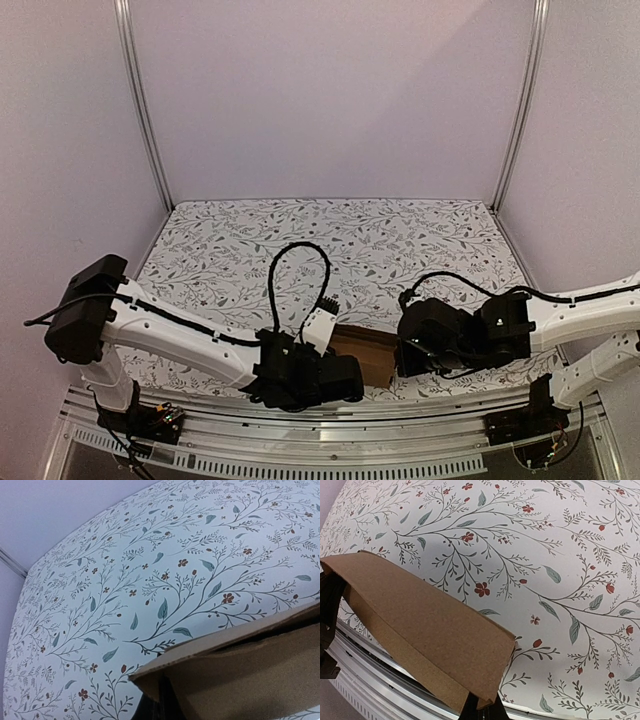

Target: Fold the paper box

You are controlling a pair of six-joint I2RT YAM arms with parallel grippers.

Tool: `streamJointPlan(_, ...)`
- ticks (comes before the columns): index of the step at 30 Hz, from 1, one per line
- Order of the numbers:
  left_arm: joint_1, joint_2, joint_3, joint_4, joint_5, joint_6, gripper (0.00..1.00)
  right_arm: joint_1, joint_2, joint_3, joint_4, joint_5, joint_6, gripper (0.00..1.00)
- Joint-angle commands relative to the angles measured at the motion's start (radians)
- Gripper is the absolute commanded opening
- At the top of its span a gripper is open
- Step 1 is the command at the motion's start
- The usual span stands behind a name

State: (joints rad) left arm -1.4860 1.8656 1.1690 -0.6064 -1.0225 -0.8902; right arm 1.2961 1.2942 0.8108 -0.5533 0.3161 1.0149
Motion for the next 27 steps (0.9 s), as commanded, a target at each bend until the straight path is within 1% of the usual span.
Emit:
streamJointPlan(1, -0.041, 0.052, -0.006, -0.025, 0.228, -0.012, 0.00, 0.061, 0.070, -0.020, -0.042, -0.063, 0.051, 0.00)
streamJointPlan(6, -0.046, 0.045, -0.006, -0.036, 0.228, -0.022, 0.00, 0.090, 0.082, -0.016, -0.061, -0.029, 0.072, 0.00)
streamJointPlan(7, -0.048, 0.043, -0.005, -0.035, 0.228, -0.023, 0.00, 0.092, 0.080, -0.016, -0.065, -0.023, 0.076, 0.06)
streamJointPlan(8, -0.049, 0.043, -0.005, -0.036, 0.228, -0.025, 0.00, 0.093, 0.078, -0.016, -0.067, -0.016, 0.078, 0.10)
streamJointPlan(10, -0.051, 0.046, -0.002, -0.036, 0.228, -0.027, 0.00, 0.094, 0.065, -0.010, -0.069, 0.000, 0.080, 0.13)
streamJointPlan(13, -0.054, 0.057, 0.007, -0.043, 0.228, -0.032, 0.00, 0.093, 0.036, 0.010, -0.083, 0.036, 0.072, 0.21)
streamJointPlan(16, -0.054, 0.065, 0.018, -0.063, 0.223, -0.040, 0.00, 0.094, 0.008, 0.031, -0.104, 0.082, 0.064, 0.24)
streamJointPlan(21, -0.055, 0.068, 0.020, -0.067, 0.222, -0.044, 0.00, 0.094, -0.058, 0.065, -0.124, 0.144, 0.048, 0.25)
streamJointPlan(24, -0.055, 0.074, 0.027, -0.068, 0.223, -0.038, 0.00, 0.094, -0.079, 0.099, -0.144, 0.169, 0.023, 0.30)
streamJointPlan(27, -0.054, 0.080, 0.033, -0.071, 0.222, -0.034, 0.00, 0.094, -0.087, 0.123, -0.165, 0.197, 0.006, 0.31)
